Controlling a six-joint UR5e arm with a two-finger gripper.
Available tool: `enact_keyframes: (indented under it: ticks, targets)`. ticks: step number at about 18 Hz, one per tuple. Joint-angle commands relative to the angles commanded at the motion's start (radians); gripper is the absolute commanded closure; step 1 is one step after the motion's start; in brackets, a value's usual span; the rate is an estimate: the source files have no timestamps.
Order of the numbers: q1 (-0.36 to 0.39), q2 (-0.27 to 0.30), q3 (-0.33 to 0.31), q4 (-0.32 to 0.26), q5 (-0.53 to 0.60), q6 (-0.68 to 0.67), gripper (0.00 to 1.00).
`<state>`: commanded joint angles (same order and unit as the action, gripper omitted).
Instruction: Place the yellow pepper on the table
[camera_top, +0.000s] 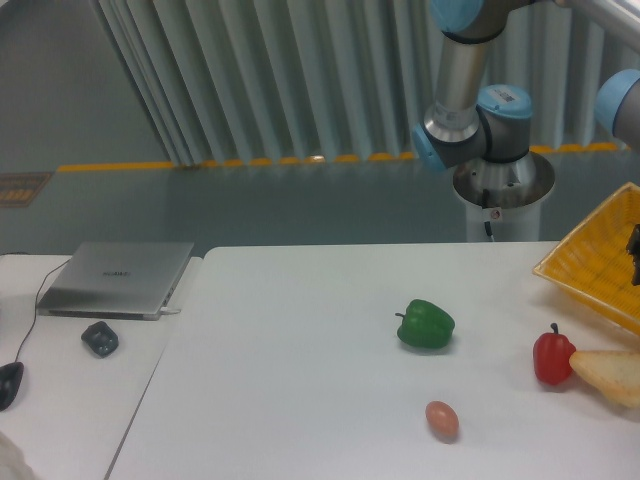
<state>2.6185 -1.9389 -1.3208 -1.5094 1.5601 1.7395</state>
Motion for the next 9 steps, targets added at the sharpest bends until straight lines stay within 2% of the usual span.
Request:
enact_keyframes:
  ticks: [7, 9]
  targets:
    - [0.0, 0.029, -0.02, 0.003, 0.015, -0.005, 0.0]
    - [0.035, 0.043, -0.043, 0.024, 0.041, -0.046, 0.0]
